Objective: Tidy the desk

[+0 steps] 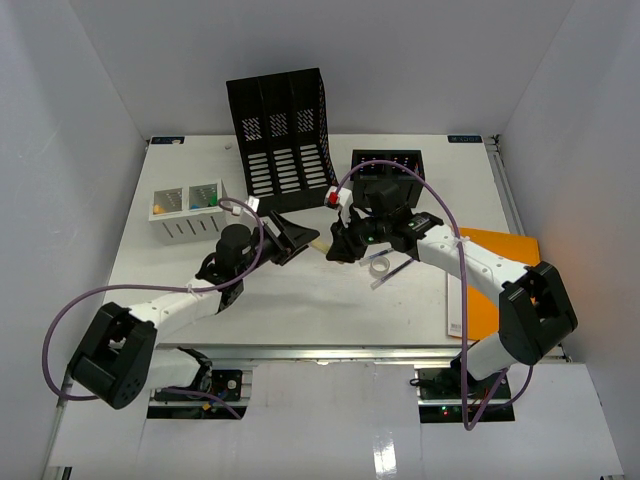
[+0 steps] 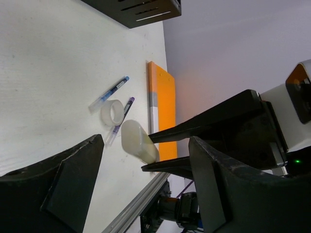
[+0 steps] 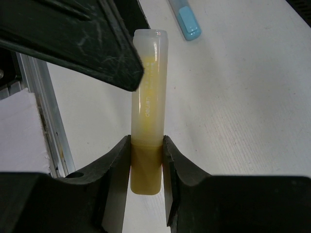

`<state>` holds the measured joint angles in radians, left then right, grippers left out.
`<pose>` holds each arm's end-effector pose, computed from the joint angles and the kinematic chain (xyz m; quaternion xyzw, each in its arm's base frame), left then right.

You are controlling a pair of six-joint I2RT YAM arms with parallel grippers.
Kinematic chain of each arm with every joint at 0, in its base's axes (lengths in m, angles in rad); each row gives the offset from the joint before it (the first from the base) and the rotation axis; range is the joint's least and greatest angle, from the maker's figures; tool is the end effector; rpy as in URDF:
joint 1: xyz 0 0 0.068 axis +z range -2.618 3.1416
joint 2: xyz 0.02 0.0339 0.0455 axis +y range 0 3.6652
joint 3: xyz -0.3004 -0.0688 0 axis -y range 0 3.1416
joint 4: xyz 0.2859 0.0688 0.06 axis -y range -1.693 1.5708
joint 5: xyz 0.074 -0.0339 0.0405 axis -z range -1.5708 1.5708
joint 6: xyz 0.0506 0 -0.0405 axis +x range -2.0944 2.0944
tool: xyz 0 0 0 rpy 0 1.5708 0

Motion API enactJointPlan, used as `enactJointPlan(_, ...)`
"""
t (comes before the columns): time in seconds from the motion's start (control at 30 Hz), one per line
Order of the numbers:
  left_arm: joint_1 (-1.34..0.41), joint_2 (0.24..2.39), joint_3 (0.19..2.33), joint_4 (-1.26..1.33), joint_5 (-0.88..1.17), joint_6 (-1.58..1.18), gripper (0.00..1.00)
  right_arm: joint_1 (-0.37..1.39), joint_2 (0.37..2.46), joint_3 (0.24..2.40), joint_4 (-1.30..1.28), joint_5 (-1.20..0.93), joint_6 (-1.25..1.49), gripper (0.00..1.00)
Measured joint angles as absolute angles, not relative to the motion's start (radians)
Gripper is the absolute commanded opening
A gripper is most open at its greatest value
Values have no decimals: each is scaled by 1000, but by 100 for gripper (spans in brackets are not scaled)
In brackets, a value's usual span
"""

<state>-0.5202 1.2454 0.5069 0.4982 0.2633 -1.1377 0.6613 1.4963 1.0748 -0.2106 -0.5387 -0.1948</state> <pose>0.2495 -0.1581 0.2208 -0.1598 0.7677 -0.5209 0.3373 0.2822 0.2525 0.2815 -0.4664 0.7322 0.3317 0.3693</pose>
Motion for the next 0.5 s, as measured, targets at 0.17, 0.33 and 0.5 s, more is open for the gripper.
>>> enactJointPlan(0.17,-536,1274,512,517,250,-1149,57,661,1496,1075,-212,-568,-195,8)
enactJointPlan(0.33,-540,1282,512,521,246,-1152,36,661,1496,1075,-216,-602,-206,18)
enactJointPlan(0.5,-542,1282,513,527,247,-1162,19,661,1496,1075,-235,-634,-239,54)
